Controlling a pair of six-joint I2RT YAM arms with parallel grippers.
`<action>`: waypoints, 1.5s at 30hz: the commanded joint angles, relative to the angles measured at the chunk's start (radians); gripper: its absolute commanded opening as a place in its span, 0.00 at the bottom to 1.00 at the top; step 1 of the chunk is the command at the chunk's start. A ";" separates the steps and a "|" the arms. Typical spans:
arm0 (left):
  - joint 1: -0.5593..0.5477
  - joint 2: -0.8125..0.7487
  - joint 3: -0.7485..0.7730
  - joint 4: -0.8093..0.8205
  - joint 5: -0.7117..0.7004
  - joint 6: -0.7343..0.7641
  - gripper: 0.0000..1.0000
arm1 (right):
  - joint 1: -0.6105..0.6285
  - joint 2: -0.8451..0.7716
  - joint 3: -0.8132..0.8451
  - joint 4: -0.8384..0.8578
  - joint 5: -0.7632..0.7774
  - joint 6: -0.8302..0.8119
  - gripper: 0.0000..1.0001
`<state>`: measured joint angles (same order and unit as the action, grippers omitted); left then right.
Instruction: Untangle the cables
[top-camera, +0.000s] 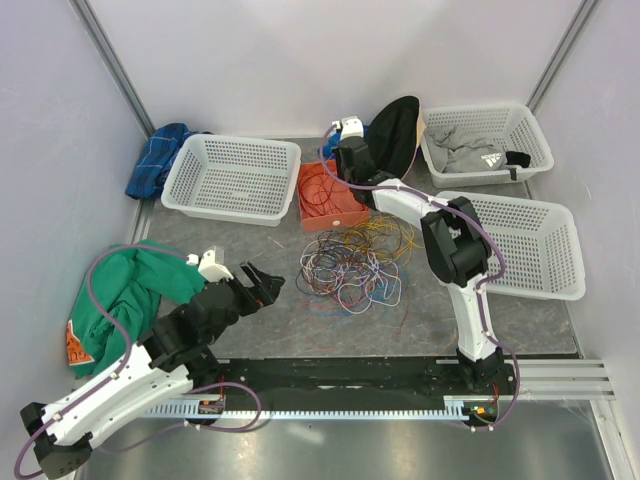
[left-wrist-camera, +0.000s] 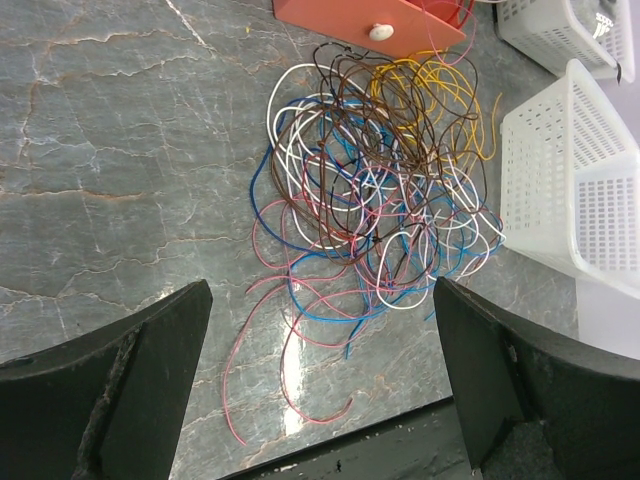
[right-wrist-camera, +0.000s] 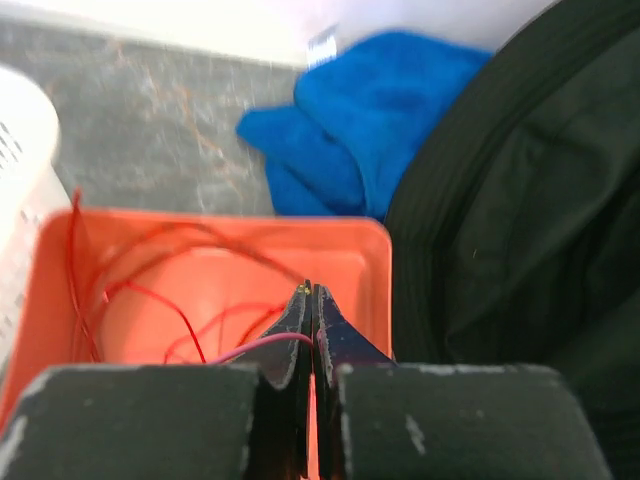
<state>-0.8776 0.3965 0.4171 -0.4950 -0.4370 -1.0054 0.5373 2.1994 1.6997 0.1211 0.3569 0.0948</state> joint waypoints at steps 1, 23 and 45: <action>-0.003 -0.021 -0.012 0.032 0.006 -0.038 1.00 | 0.020 -0.096 -0.072 0.080 0.022 -0.021 0.00; -0.003 0.031 0.018 0.035 0.015 -0.022 1.00 | 0.082 -0.181 0.014 -0.227 0.264 -0.138 0.64; -0.003 0.071 0.037 0.056 -0.015 -0.007 1.00 | 0.121 -0.759 -0.619 -0.130 0.056 0.232 0.00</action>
<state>-0.8776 0.4652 0.4145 -0.4820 -0.4160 -1.0054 0.6239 1.5730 1.2030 -0.0444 0.5209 0.2367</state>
